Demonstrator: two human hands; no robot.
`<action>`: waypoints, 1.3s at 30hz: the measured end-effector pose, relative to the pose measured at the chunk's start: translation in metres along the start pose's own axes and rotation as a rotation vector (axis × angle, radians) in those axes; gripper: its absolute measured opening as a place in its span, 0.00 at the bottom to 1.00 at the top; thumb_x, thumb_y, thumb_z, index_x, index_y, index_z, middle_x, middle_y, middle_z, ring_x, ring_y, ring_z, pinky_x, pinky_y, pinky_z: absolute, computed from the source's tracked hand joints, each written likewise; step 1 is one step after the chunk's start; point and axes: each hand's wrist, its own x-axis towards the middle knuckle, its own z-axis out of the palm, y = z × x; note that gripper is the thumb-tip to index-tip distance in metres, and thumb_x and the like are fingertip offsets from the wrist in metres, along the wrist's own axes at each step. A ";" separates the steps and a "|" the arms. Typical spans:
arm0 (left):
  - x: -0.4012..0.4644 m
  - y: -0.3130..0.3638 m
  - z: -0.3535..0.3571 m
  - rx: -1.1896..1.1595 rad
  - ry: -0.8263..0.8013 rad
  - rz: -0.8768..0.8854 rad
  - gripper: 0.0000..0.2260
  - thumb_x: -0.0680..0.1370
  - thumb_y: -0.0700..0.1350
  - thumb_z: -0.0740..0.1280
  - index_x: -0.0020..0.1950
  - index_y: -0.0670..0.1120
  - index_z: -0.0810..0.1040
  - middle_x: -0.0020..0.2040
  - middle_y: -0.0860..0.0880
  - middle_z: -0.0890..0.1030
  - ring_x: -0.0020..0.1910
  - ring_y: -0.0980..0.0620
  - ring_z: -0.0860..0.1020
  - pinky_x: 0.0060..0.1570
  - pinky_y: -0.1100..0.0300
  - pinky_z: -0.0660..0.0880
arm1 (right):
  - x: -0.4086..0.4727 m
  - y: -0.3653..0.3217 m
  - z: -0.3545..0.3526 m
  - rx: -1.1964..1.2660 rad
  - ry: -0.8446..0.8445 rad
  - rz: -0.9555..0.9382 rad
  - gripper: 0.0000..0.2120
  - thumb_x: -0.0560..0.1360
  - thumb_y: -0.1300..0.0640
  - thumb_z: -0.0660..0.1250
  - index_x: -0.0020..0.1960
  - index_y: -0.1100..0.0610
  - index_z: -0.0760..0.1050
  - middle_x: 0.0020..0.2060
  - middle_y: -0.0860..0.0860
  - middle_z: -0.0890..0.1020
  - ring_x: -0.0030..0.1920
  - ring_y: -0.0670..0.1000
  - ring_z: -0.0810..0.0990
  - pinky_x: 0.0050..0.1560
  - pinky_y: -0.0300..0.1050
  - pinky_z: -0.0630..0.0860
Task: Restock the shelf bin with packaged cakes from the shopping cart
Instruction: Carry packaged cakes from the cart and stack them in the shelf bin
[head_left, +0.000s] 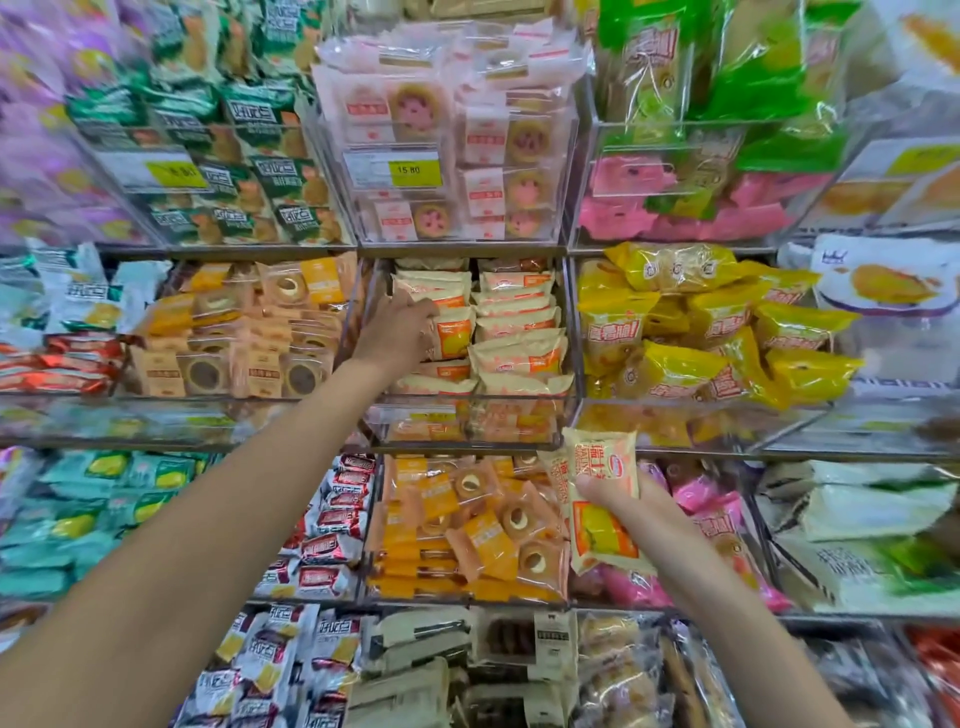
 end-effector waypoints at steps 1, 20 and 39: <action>-0.001 0.000 0.000 -0.020 0.010 -0.025 0.17 0.77 0.41 0.64 0.66 0.45 0.70 0.61 0.42 0.71 0.63 0.41 0.68 0.58 0.50 0.69 | -0.001 0.000 0.001 -0.004 -0.008 0.000 0.18 0.72 0.45 0.68 0.61 0.48 0.73 0.53 0.48 0.82 0.55 0.50 0.80 0.63 0.53 0.72; -0.165 0.098 0.007 -0.926 -0.423 0.138 0.05 0.74 0.56 0.68 0.43 0.57 0.77 0.65 0.61 0.71 0.63 0.64 0.70 0.56 0.59 0.72 | -0.025 0.003 0.010 -0.132 -0.212 -0.201 0.58 0.54 0.31 0.73 0.72 0.31 0.38 0.69 0.36 0.58 0.66 0.40 0.66 0.62 0.43 0.69; -0.191 0.118 0.035 -1.365 0.053 -0.361 0.10 0.78 0.55 0.61 0.41 0.53 0.76 0.36 0.54 0.81 0.34 0.58 0.79 0.34 0.61 0.77 | -0.027 0.006 0.023 0.268 -0.038 -0.188 0.26 0.70 0.51 0.73 0.64 0.44 0.65 0.57 0.52 0.79 0.53 0.52 0.82 0.52 0.53 0.80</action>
